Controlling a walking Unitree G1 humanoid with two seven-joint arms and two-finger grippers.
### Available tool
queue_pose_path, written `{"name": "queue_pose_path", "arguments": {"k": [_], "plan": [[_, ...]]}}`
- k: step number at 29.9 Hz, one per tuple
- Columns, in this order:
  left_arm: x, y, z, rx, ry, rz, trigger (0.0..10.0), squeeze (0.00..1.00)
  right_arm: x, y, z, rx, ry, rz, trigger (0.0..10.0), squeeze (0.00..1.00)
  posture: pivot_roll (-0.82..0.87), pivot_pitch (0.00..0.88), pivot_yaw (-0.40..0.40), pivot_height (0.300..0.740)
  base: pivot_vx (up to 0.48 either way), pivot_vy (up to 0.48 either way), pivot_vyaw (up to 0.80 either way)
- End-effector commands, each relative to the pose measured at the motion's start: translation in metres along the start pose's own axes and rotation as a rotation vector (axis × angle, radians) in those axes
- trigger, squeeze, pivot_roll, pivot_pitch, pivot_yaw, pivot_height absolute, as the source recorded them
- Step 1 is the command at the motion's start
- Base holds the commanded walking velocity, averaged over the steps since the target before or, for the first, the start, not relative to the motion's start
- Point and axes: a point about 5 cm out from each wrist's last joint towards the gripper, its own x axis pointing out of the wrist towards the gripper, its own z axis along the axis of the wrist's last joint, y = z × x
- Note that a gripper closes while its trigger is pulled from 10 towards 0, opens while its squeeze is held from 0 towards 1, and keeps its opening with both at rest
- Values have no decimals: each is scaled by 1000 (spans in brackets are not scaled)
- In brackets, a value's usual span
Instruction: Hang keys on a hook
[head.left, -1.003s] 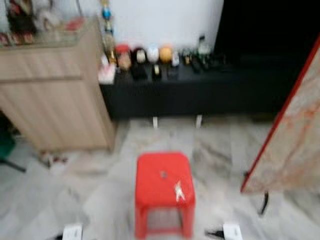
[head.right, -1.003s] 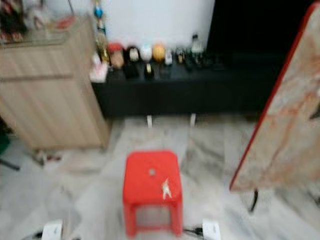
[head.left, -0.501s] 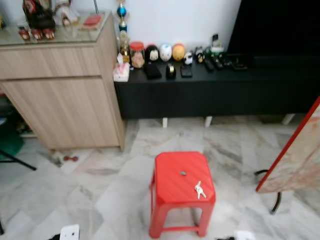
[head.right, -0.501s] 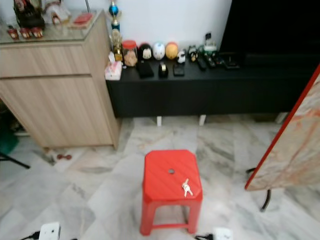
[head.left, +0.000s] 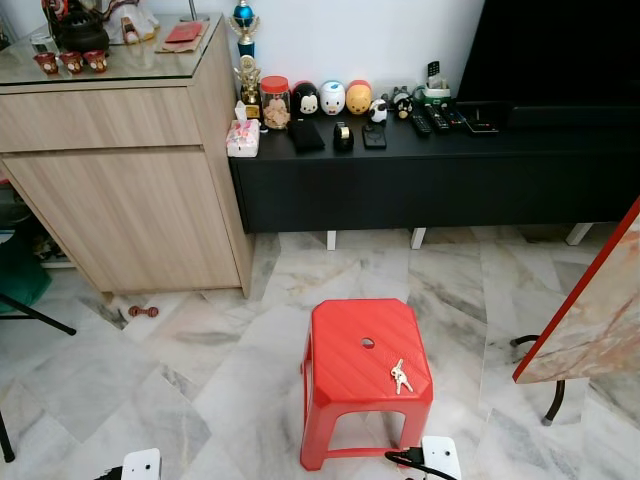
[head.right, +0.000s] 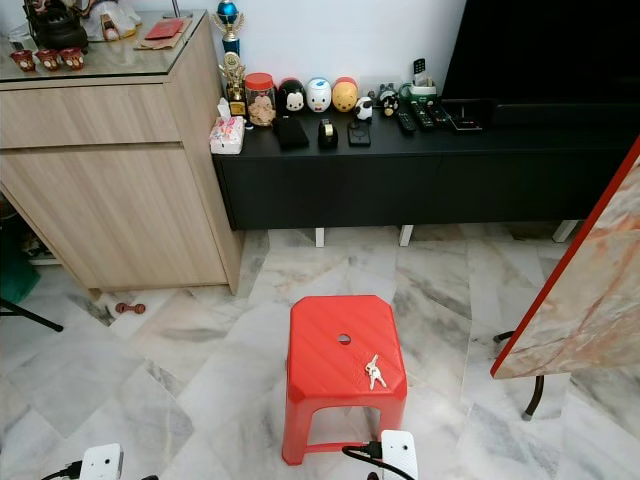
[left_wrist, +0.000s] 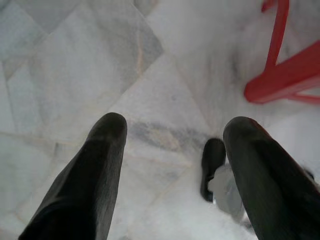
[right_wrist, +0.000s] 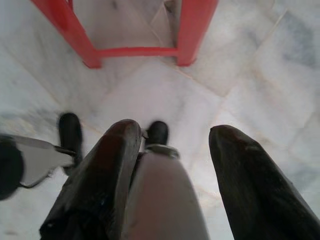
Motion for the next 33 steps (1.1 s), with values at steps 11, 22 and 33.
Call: {"name": "queue_pose_path", "arguments": {"k": [11, 22, 33], "plan": [[-3, 3, -11, 10, 43, 8, 10000, 0, 0, -4, 2, 39, -20, -4, 10000, 0, 177, 0, -14, 740, 214, 0, 86], [-3, 3, -12, 14, 43, 13, 10000, 0, 0, -7, 2, 56, -27, -8, 10000, 0, 177, 0, -17, 740, 267, 0, 0], [-3, 3, -12, 13, 44, 16, 10000, 0, 0, -9, 3, 66, -38, -7, 10000, 0, 177, 0, -17, 740, 249, 0, 0]]}}
